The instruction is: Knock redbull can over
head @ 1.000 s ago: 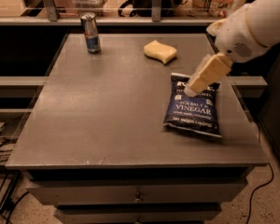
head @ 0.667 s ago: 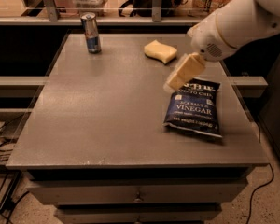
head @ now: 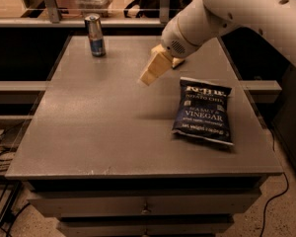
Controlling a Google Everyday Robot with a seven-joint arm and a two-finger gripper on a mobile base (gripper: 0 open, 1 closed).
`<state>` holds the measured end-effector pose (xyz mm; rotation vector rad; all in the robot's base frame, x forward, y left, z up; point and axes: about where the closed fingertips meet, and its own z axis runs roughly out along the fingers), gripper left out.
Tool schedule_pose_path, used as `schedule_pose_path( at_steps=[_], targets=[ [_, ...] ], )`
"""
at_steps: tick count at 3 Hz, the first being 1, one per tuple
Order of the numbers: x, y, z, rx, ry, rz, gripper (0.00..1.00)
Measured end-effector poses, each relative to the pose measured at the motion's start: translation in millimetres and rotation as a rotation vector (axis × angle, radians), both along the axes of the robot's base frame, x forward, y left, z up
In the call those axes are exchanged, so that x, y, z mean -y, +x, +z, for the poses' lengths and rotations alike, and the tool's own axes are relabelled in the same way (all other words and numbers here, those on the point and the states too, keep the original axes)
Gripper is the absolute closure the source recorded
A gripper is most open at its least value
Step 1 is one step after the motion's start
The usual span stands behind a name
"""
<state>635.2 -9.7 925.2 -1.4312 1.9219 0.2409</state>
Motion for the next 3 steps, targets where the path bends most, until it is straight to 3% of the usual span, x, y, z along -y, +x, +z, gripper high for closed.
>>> schedule_pose_path(
  at_steps=[2,3],
  targets=[
    [-9.7,-0.9,-3.0,-0.026,0.032,0.011,0.0],
    [-43.3,9.9,-1.0,-0.043,0.142,0.03,0.0]
  ],
)
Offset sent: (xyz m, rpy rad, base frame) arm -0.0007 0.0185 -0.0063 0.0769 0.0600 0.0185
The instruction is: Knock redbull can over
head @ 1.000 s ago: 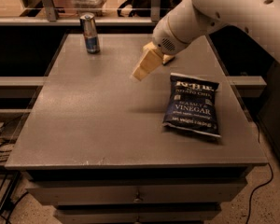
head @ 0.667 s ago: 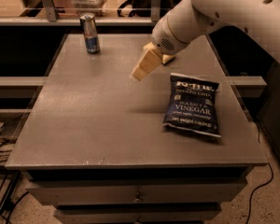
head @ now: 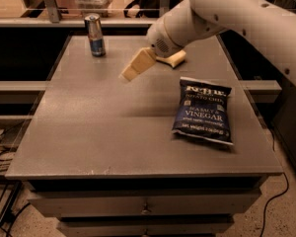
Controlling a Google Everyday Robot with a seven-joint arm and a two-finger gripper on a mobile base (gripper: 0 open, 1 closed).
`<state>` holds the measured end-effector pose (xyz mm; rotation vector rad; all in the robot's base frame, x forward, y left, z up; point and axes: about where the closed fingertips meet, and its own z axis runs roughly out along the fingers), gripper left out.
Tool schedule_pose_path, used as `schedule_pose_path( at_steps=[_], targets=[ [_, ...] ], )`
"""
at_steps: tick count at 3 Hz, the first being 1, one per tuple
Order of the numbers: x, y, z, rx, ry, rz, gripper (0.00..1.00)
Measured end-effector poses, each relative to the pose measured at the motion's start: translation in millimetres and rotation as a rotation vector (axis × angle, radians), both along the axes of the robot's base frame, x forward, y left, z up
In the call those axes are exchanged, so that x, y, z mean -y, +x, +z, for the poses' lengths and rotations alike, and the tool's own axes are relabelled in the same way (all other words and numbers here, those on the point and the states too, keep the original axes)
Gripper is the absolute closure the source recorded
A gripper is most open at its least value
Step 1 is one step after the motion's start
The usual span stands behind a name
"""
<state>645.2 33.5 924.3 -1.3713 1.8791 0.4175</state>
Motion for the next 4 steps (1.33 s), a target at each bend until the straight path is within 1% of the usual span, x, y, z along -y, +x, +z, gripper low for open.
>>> schedule_pose_path(
  at_steps=[1,2,4],
  targets=[
    [-28.2,15.9,3.7,-0.021,0.117,-0.014,0.0],
    [-53.2,36.6,4.7,-0.033,0.218,-0.049,0.0],
    [-95.9,86.3,-9.5,-0.031,0.272,-0.075,0.0]
  ],
)
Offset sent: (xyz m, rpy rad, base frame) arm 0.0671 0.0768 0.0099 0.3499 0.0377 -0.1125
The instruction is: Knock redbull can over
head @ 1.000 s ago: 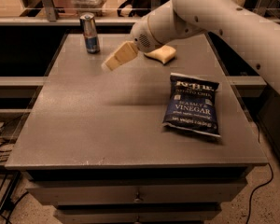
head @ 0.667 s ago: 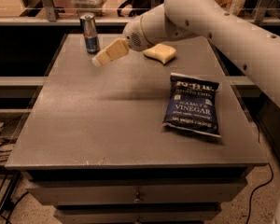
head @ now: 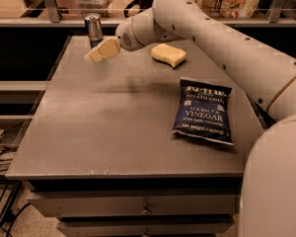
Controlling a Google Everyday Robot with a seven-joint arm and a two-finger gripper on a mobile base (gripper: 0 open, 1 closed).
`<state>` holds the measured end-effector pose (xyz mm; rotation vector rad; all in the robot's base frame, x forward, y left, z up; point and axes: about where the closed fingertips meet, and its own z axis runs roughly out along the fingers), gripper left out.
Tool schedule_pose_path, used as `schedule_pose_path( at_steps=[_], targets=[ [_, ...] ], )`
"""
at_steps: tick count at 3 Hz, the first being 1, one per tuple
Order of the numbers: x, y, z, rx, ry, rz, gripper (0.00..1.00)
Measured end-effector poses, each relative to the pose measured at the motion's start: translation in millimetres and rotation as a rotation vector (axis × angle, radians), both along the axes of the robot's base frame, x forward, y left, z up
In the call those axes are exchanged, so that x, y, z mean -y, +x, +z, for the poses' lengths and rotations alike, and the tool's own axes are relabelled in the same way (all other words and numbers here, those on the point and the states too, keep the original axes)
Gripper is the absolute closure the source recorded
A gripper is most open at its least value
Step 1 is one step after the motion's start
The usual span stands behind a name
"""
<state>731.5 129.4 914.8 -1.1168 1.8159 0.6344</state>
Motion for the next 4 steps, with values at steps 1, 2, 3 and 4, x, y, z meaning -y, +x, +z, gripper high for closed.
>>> schedule_pose_path(
  at_steps=[1,2,3,4],
  targets=[
    [-16.4,22.3,-7.0,-0.005,0.026,-0.009,0.0],
    [-32.2,43.0,-7.0,0.002,0.068,-0.01,0.0],
    [-49.1,60.0,-0.8,0.027,0.09,0.008,0.0],
    [-62.6,71.8,7.0,0.049,0.098,0.019,0.0]
  ],
)
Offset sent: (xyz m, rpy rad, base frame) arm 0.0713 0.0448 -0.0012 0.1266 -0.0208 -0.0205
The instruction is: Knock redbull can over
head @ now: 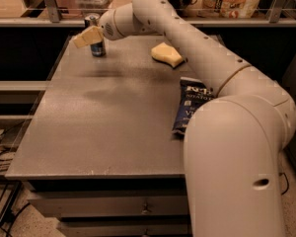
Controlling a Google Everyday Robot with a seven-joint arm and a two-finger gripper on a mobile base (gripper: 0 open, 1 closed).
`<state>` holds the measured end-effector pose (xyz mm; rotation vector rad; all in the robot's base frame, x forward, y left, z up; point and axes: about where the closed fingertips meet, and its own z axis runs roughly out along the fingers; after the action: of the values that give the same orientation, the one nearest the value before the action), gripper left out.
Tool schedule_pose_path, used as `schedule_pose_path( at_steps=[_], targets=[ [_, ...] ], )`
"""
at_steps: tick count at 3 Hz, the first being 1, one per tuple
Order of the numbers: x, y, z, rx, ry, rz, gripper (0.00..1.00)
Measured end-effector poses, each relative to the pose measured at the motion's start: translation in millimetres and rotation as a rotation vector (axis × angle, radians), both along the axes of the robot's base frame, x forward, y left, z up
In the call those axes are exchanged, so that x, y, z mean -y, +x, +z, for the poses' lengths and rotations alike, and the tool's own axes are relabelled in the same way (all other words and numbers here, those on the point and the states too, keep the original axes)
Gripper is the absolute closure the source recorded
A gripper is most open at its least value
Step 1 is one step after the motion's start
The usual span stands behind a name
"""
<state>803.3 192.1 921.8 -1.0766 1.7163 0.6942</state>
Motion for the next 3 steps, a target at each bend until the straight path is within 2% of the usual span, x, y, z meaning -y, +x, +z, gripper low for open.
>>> schedule_pose_path(
  at_steps=[1,3],
  targets=[
    [-11.2,7.4,7.3,0.01,0.008,-0.001,0.19],
    [-19.8,5.8,10.8,0.011,0.01,0.004,0.65]
  ],
)
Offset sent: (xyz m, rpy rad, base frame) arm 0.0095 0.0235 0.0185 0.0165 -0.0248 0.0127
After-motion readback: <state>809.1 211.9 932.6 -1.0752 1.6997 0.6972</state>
